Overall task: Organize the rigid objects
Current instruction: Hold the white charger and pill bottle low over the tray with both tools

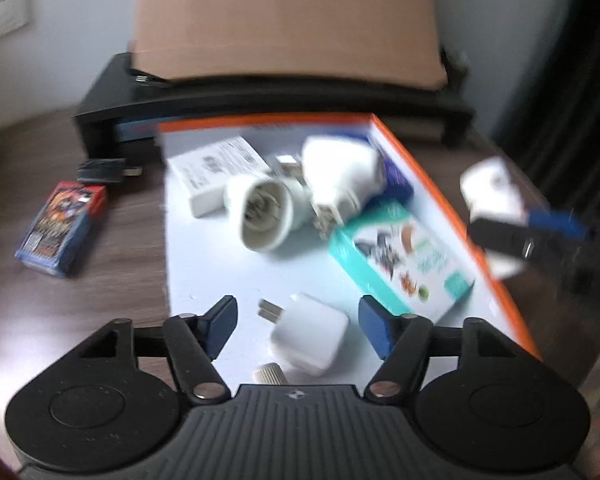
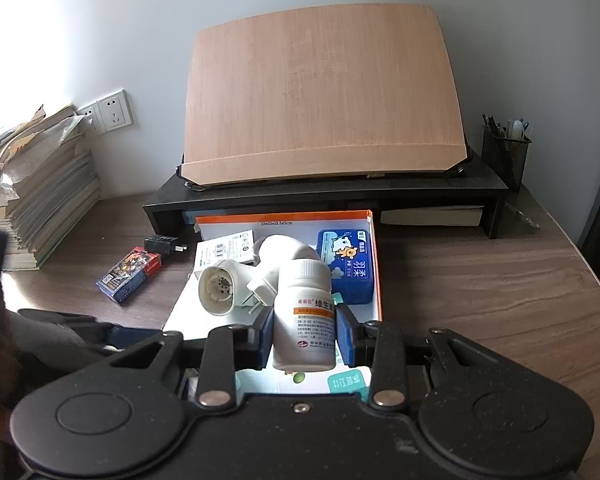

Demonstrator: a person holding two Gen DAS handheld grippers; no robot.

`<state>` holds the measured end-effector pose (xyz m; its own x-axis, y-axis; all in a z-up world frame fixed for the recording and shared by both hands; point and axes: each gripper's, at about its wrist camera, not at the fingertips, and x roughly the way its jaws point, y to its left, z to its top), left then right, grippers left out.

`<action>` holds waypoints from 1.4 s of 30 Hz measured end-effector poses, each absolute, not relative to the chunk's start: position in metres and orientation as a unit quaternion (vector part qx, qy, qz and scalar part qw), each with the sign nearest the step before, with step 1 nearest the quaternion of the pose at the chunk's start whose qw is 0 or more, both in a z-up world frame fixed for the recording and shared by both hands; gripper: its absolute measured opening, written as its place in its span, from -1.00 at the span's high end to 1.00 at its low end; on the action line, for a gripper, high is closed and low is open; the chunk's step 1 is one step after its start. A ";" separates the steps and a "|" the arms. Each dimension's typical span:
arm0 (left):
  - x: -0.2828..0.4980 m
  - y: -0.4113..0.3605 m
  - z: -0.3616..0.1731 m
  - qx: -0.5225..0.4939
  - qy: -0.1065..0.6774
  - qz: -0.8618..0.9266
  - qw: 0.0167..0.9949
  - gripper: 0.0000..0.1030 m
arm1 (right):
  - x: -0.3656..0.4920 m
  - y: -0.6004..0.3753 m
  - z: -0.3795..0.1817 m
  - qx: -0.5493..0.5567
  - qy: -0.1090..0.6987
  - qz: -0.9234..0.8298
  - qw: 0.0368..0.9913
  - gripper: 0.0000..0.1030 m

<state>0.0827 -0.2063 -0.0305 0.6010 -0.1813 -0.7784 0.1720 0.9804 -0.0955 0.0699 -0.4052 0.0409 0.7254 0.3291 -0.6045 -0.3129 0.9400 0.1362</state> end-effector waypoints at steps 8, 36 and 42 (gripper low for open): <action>0.093 -0.213 -0.056 0.021 0.449 -0.103 0.888 -0.14 | 0.069 -0.412 0.039 0.016 0.332 0.166 0.928 0.22; 0.065 -0.200 0.018 -0.066 0.369 -0.050 0.926 -0.13 | 0.059 -0.394 0.052 -0.001 0.314 0.202 0.928 0.22; 0.065 -0.202 0.017 -0.062 0.373 -0.050 0.924 -0.13 | 0.058 -0.394 0.051 0.000 0.312 0.201 0.928 0.22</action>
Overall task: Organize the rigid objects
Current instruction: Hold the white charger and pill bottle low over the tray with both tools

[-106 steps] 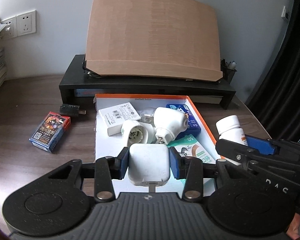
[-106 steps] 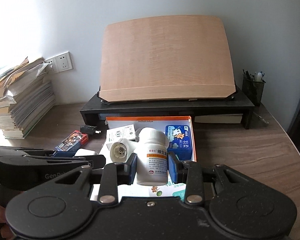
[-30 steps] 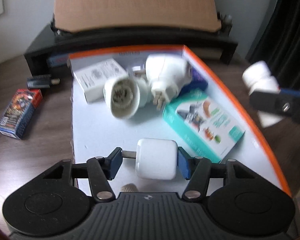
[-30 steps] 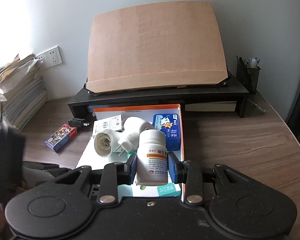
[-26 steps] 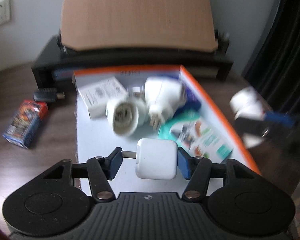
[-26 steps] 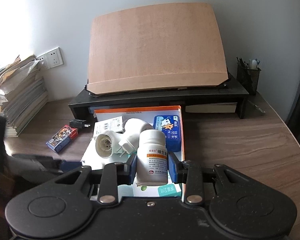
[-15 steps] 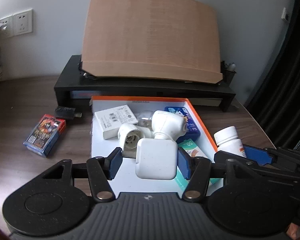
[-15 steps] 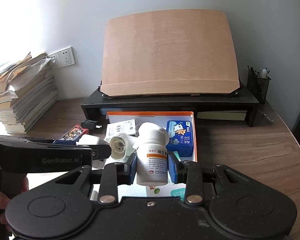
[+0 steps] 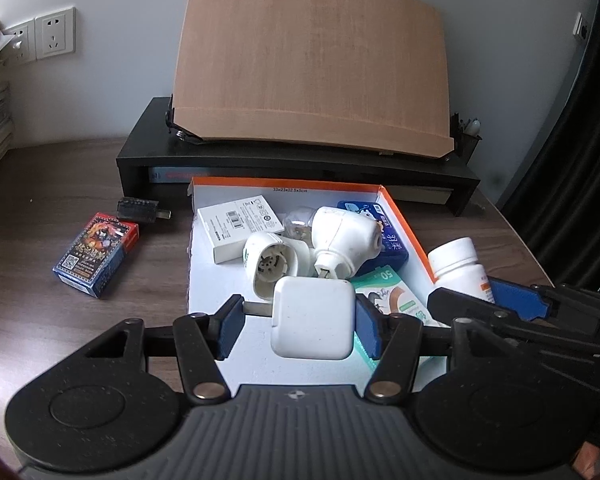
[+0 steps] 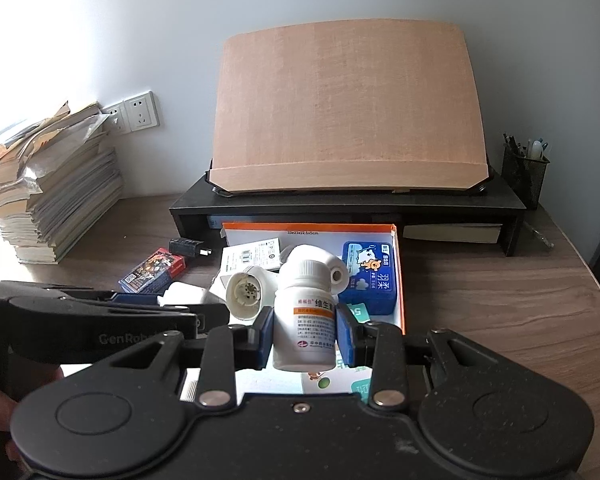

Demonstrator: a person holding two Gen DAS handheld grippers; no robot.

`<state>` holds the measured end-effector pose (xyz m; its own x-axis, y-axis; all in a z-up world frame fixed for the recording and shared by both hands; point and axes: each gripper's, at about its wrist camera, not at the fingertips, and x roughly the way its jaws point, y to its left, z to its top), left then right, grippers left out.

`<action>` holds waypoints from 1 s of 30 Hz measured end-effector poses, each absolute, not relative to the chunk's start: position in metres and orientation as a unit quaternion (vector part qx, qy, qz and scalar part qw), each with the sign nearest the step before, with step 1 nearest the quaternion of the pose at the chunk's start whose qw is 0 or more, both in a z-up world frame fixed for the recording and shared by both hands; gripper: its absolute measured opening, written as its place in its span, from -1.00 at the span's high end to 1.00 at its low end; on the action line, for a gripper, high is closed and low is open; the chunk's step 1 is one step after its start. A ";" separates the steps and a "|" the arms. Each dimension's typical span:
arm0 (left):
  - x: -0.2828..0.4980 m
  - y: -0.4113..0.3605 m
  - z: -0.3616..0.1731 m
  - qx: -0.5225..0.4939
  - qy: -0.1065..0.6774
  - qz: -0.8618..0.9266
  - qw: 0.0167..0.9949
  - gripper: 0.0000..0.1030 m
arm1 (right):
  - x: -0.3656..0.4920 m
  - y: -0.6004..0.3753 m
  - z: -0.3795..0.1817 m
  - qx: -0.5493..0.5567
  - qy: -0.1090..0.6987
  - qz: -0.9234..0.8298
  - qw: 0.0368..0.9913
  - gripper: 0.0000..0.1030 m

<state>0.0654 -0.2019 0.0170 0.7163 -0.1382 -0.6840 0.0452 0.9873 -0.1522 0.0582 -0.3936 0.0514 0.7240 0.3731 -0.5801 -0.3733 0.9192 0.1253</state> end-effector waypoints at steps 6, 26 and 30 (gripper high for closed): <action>0.066 -0.204 0.016 -0.060 0.377 -0.051 0.923 -0.14 | 0.058 -0.394 0.052 0.000 0.313 0.201 0.928 0.22; 0.068 -0.207 0.011 -0.057 0.387 -0.054 0.919 -0.14 | 0.058 -0.398 0.052 0.002 0.318 0.199 0.927 0.22; 0.067 -0.207 0.010 -0.057 0.390 -0.052 0.918 -0.14 | 0.059 -0.398 0.051 0.002 0.319 0.200 0.926 0.22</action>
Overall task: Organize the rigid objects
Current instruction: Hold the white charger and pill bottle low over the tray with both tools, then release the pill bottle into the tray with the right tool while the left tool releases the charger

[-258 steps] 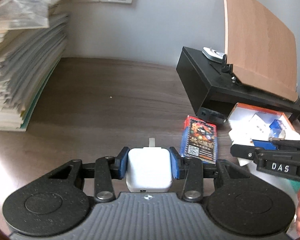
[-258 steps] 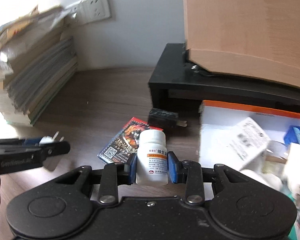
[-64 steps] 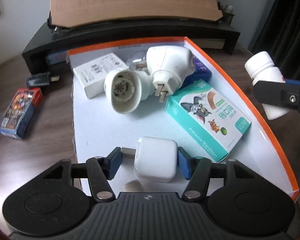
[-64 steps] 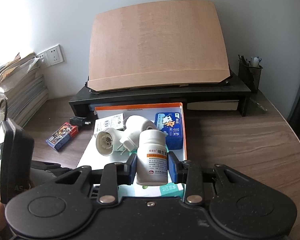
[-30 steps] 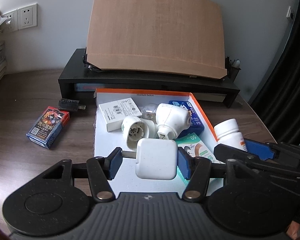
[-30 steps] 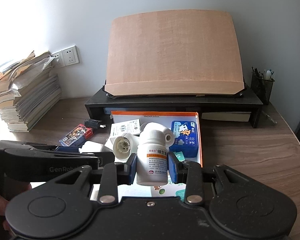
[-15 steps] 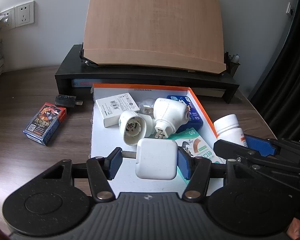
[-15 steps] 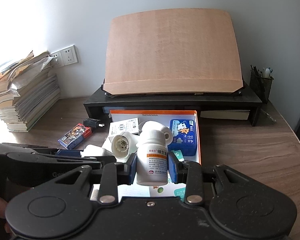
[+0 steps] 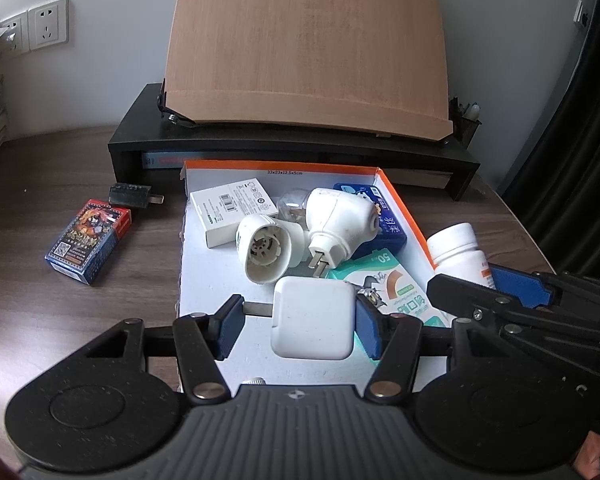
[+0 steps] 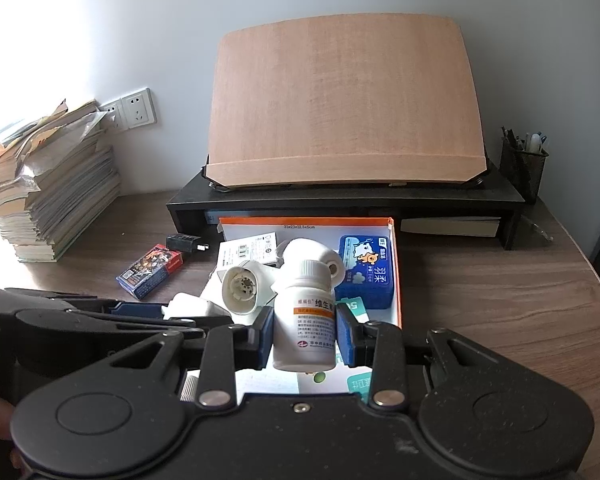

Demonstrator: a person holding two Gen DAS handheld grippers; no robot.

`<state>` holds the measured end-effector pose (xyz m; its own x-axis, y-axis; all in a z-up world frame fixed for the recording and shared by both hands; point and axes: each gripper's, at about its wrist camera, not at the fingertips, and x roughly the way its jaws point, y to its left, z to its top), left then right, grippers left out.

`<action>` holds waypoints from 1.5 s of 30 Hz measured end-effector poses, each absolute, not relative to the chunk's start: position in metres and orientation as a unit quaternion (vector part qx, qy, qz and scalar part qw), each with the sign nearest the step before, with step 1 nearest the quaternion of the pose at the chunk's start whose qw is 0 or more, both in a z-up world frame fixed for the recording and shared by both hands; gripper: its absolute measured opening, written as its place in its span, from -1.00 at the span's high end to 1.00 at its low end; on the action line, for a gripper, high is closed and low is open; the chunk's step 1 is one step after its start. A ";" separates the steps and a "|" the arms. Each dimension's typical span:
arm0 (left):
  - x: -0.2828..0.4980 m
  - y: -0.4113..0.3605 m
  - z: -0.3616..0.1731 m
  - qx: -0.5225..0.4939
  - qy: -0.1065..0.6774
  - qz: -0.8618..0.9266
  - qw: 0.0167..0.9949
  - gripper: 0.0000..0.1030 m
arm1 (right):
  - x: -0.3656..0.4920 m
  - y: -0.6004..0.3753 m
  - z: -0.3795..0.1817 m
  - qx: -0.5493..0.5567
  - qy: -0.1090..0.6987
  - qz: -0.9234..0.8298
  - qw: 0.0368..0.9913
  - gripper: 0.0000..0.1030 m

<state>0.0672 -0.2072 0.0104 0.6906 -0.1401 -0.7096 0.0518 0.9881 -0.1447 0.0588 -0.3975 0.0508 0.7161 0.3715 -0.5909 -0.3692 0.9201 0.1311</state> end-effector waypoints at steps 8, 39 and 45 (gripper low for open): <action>0.069 -0.207 0.009 -0.059 0.392 -0.049 0.917 -0.14 | 0.061 -0.397 0.048 0.002 0.321 0.199 0.926 0.22; 0.083 -0.206 0.000 -0.061 0.410 -0.052 0.908 -0.14 | 0.083 -0.397 0.039 0.000 0.333 0.187 0.924 0.22; 0.087 -0.205 -0.003 -0.061 0.416 -0.055 0.906 -0.14 | 0.093 -0.397 0.036 -0.002 0.336 0.176 0.925 0.22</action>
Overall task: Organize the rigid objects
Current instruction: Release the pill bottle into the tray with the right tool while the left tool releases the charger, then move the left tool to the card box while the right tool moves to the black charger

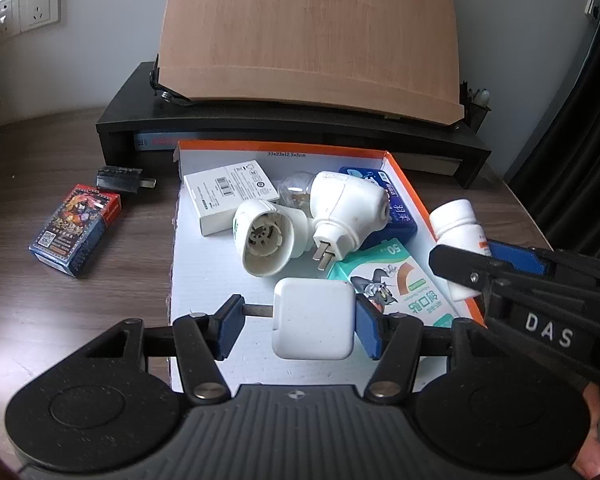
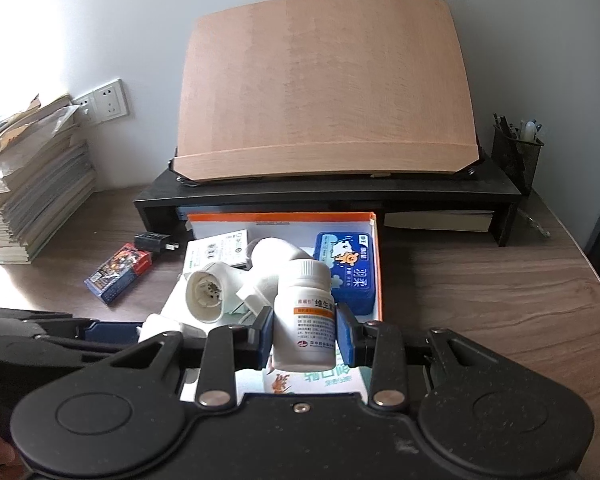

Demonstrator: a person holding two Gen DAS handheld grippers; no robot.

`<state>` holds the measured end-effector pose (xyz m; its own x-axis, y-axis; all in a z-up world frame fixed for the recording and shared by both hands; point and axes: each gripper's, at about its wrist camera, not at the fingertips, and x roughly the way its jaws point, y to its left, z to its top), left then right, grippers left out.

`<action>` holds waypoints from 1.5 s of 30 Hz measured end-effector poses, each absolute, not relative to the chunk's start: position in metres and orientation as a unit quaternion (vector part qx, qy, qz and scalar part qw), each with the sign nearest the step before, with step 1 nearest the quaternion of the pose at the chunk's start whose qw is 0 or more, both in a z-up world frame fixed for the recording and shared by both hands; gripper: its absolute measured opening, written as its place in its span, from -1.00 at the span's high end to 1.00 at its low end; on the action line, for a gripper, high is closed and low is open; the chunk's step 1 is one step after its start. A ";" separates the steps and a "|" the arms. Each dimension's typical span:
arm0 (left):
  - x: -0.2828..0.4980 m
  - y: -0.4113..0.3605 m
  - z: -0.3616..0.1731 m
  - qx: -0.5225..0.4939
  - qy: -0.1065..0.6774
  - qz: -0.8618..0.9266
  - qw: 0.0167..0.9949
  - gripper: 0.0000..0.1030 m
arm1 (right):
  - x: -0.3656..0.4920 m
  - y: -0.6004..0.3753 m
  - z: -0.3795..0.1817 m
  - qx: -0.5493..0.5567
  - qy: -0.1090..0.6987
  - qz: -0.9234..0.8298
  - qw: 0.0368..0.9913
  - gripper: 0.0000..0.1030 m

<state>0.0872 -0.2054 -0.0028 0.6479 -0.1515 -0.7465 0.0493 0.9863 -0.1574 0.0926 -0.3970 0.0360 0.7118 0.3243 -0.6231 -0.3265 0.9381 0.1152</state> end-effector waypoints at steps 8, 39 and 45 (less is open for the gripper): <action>0.093 -0.204 -0.007 -0.062 0.427 -0.061 0.900 -0.14 | 0.112 -0.396 0.029 -0.011 0.340 0.162 0.926 0.21; 0.084 -0.192 -0.003 -0.070 0.429 -0.068 0.898 -0.31 | 0.085 -0.384 0.056 -0.009 0.296 0.175 0.939 -0.33; 0.077 -0.163 0.002 -0.086 0.427 -0.036 0.900 -0.35 | 0.083 -0.359 0.055 -0.012 0.299 0.203 0.932 -0.49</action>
